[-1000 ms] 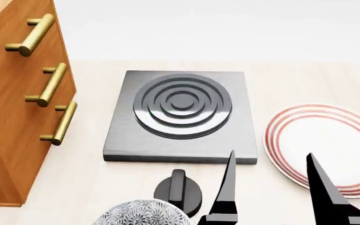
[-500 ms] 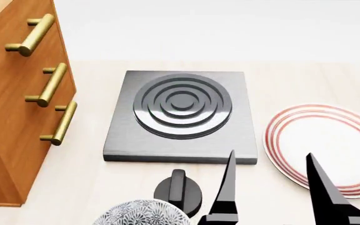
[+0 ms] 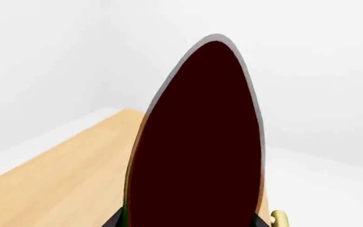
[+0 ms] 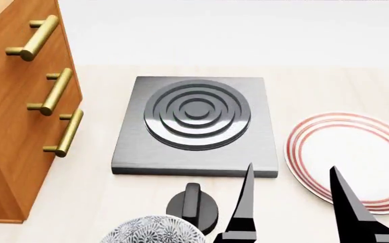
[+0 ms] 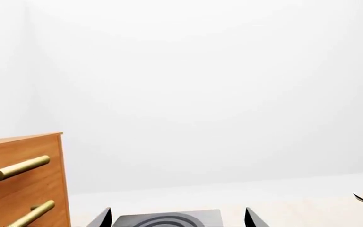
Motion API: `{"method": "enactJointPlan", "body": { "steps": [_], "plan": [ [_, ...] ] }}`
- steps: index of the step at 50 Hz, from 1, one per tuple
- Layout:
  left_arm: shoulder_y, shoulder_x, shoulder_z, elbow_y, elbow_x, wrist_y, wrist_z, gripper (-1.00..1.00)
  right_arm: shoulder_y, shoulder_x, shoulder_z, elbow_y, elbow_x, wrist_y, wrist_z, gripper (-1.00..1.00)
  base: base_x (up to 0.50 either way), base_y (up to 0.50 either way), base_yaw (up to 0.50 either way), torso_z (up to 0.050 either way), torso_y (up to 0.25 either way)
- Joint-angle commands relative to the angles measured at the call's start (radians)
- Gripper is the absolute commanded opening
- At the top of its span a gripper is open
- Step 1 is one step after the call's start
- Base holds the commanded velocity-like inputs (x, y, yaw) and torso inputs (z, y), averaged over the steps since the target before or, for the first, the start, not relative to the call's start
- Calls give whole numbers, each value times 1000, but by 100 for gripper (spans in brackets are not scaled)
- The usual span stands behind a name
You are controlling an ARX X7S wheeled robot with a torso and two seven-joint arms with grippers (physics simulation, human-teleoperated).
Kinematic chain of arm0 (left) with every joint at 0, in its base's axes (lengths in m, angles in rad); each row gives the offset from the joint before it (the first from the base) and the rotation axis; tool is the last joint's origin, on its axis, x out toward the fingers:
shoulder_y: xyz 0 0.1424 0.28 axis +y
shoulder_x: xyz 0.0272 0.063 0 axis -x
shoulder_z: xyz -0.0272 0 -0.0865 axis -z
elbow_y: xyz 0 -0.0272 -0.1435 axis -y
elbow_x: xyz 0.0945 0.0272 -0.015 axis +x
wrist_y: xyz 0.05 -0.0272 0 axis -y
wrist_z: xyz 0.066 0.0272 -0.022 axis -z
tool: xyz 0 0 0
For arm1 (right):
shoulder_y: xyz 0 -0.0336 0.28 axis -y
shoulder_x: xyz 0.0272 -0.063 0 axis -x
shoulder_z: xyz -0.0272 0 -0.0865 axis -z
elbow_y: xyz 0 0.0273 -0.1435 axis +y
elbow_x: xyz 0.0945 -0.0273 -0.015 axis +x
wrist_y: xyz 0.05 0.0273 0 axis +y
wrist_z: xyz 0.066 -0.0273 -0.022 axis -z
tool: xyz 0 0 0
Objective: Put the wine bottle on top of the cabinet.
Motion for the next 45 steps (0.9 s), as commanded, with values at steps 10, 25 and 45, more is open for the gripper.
{"method": "enactJointPlan", "body": {
  "steps": [10, 25, 45],
  "plan": [
    [39, 17, -43, 7, -26, 45, 20, -100, -1, -18, 16, -5, -21, 5, -19, 100, 0, 0, 1, 0, 0],
    [129, 14, -67, 23, -33, 76, 19, -100, 1, -15, 9, -2, -21, 4, -16, 100, 0, 0, 1, 0, 0],
    [132, 18, -73, 21, -39, 79, 11, 100, 4, -13, -4, 8, -22, -2, -17, 100, -1, 0, 1, 0, 0]
  ]
}}
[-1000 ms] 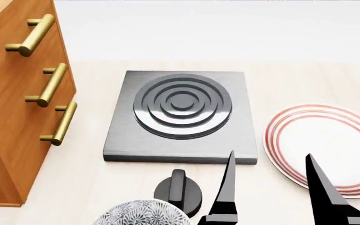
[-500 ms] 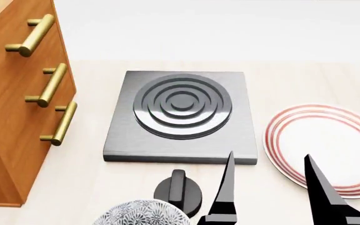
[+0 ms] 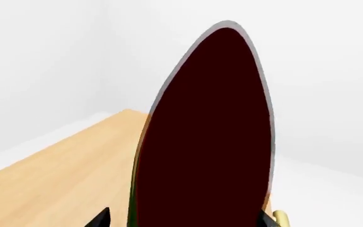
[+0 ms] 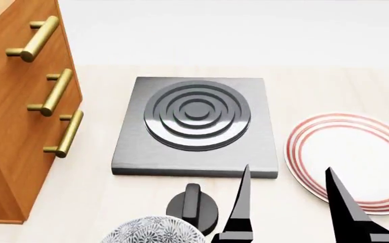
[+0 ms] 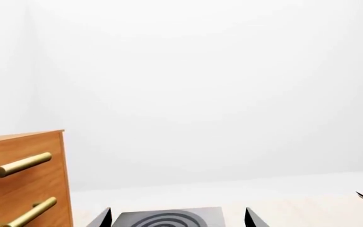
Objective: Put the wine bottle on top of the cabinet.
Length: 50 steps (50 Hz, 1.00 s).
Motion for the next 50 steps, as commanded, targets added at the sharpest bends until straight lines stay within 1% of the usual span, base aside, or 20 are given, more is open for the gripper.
{"method": "enactJointPlan", "body": {
  "steps": [1, 25, 28, 34, 40, 41, 42, 47, 49, 50],
  "plan": [
    [52, 29, -37, -26, -20, 22, -6, 100, -3, -20, 17, -5, -24, 5, -24, 100, 0, 0, 0, 0, 0],
    [55, 27, -41, -20, -25, 34, -10, 100, 1, -16, 3, 3, -24, 2, -23, 100, 0, 0, 0, 0, 0],
    [60, 25, -29, -1, -20, 40, -7, 100, 0, -15, 3, 4, -23, 1, -23, 100, 0, 0, 0, 0, 0],
    [135, 43, -75, 100, -45, 90, -16, 100, 2, -13, 2, -3, -21, 5, -19, 100, 0, 0, 0, 0, 0],
    [211, 46, -80, 211, -62, 100, -18, 100, 3, -12, -1, -3, -21, 6, -16, 100, 0, 0, 0, 0, 0],
    [212, 46, -80, 211, -63, 100, -18, 100, 3, -11, -1, -3, -20, 5, -16, 100, 0, 0, 0, 0, 0],
    [241, 51, -81, 259, -70, 110, -15, 100, 4, -12, -6, -3, -23, 6, -17, 100, 0, 0, 0, 0, 0],
    [282, 52, -73, 354, -84, 101, -23, 100, 4, -10, -5, -3, -20, 5, -16, 100, 0, 0, 0, 0, 0],
    [299, 26, -17, 387, -41, 105, -25, 100, 4, -10, -4, -1, -20, 4, -15, 100, 0, 0, 0, 0, 0],
    [320, 37, -40, 417, -63, 108, -27, 100, 5, -11, -8, 2, -22, 2, -17, 100, 0, 0, 0, 0, 0]
  ]
}}
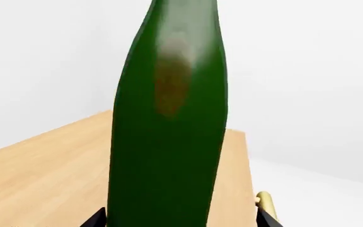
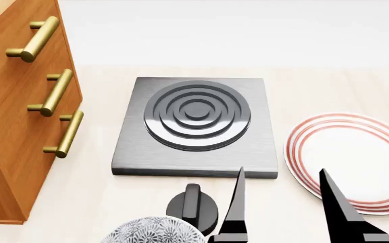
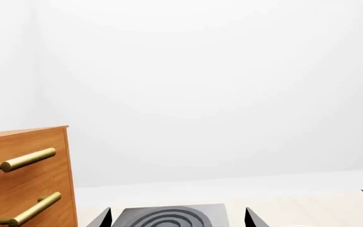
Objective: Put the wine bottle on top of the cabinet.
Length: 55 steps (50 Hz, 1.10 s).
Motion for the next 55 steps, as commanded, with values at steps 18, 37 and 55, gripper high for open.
{"method": "enactJointPlan", "body": {
  "steps": [18, 37, 55],
  "plan": [
    [299, -25, 49, 595, 19, 42, -63, 100, 6, -20, -3, -11, -31, 13, -18, 100, 0, 0, 0, 0, 0],
    [771, 10, 194, 809, 183, 300, -95, 100, 13, -22, -31, -9, -41, 14, -19, 100, 0, 0, 0, 0, 0],
    [879, 21, 363, 820, 275, 370, -82, 100, 18, -28, -54, 1, -46, 7, -24, 100, 0, 0, 0, 0, 0]
  ]
}}
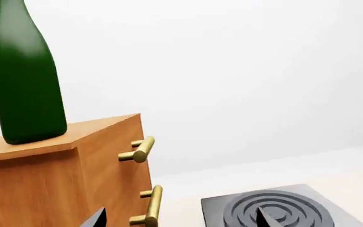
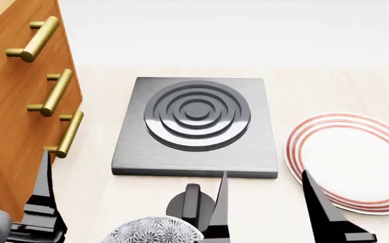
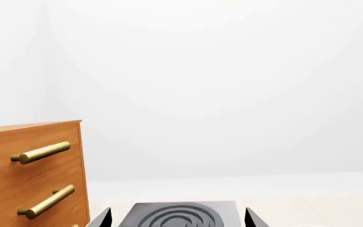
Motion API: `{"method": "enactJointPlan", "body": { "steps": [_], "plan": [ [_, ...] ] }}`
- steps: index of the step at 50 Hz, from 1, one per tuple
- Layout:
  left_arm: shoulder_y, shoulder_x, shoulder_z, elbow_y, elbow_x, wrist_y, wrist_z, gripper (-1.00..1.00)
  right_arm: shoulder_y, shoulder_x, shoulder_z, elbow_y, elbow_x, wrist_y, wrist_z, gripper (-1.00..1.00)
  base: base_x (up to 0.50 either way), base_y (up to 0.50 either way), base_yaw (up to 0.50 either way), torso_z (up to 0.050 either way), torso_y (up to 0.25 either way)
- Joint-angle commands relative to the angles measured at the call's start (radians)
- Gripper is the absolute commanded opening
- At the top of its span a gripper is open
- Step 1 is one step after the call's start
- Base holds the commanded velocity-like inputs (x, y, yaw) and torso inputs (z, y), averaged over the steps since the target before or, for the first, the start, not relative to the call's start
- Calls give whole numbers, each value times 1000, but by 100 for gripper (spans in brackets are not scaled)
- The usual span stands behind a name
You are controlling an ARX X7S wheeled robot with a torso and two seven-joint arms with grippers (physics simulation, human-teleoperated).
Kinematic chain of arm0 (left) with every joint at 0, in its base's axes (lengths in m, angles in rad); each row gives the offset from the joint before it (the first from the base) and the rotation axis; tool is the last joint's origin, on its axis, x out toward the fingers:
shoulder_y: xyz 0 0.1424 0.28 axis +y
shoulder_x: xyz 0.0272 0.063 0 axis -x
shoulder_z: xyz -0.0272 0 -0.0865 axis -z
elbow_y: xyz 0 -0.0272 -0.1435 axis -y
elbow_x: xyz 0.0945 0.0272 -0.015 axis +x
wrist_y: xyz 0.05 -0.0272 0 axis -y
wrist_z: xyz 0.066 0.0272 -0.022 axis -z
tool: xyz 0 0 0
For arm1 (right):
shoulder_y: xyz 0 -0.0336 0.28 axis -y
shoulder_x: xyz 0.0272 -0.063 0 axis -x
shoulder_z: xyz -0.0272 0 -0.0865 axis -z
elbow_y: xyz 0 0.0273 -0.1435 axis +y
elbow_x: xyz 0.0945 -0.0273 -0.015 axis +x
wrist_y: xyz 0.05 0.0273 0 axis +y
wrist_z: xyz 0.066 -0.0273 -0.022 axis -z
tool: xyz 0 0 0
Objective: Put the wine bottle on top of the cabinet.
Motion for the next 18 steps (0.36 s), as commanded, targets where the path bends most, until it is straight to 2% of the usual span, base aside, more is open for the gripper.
{"method": "enactJointPlan", "body": {
  "steps": [1, 9, 18],
  "plan": [
    [66, 44, 79, 31, 55, 69, 30, 100, 0, -29, 2, 6, -30, 0, -32, 100, 0, 0, 0, 0, 0],
    [53, 64, 156, -9, 84, 86, 47, 100, 0, -33, -7, 21, -34, -10, -38, 100, 0, 0, 0, 0, 0],
    [50, 67, 169, -9, 78, 86, 52, 100, 4, -38, -24, 31, -41, -11, -42, 100, 0, 0, 0, 0, 0]
  ]
}}
